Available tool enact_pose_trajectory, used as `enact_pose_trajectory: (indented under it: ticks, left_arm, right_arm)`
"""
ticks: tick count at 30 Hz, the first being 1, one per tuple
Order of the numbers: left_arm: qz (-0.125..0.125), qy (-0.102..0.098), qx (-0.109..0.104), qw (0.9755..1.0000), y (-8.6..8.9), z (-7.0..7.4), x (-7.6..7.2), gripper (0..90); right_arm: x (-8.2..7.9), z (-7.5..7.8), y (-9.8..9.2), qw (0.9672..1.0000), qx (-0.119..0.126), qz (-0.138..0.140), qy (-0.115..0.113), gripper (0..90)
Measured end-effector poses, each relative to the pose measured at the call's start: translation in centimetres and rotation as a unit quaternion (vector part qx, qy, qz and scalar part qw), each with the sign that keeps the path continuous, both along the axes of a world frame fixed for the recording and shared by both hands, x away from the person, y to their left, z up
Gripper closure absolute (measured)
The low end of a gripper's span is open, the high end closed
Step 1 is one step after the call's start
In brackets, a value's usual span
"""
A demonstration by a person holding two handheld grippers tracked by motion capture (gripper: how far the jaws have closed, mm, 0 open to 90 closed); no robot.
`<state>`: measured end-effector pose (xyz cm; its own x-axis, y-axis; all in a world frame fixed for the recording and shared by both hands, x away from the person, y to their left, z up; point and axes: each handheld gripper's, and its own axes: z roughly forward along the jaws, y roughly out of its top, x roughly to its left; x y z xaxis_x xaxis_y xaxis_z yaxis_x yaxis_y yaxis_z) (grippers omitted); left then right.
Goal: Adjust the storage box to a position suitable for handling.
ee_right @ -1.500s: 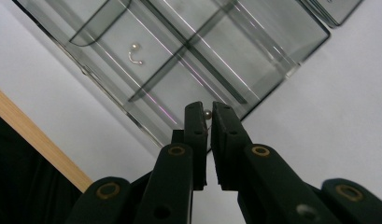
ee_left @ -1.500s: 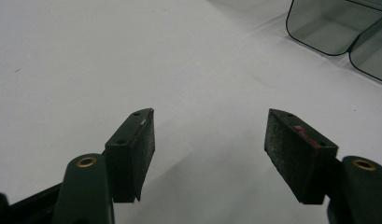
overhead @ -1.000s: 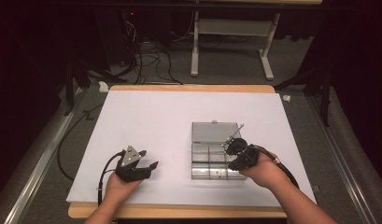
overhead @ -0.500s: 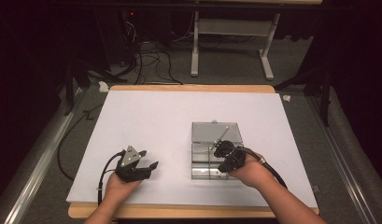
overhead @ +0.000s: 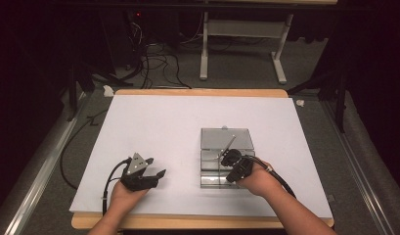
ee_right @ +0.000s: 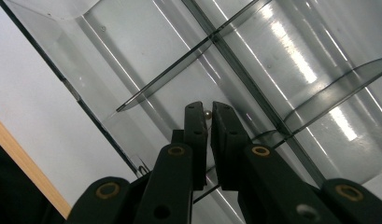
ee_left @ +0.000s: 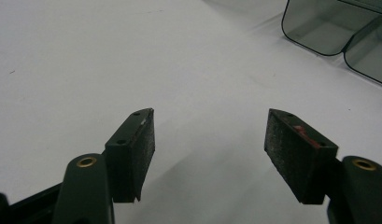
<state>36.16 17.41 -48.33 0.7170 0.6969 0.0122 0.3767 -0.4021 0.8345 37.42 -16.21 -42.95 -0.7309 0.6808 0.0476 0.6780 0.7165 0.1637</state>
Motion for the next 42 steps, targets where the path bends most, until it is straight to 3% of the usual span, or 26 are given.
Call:
enact_pose_trajectory:
  ticks: [11,22,42]
  left_arm:
    - [0.0,-0.001,-0.001,1.0,0.0,0.0,0.0,34.0]
    - [0.002,-0.001,0.001,1.0,0.0,0.0,0.0,34.0]
    - [0.004,0.0,0.0,1.0,0.0,0.0,0.0,34.0]
  right_arm:
    - [0.1,-0.1,-0.2,1.0,0.003,-0.001,-0.003,83.9]
    - [-0.4,1.7,-0.9,0.9998,0.008,-0.012,-0.016,84.4]
    - [-1.0,4.2,-6.3,0.9973,0.003,-0.067,-0.03,90.0]
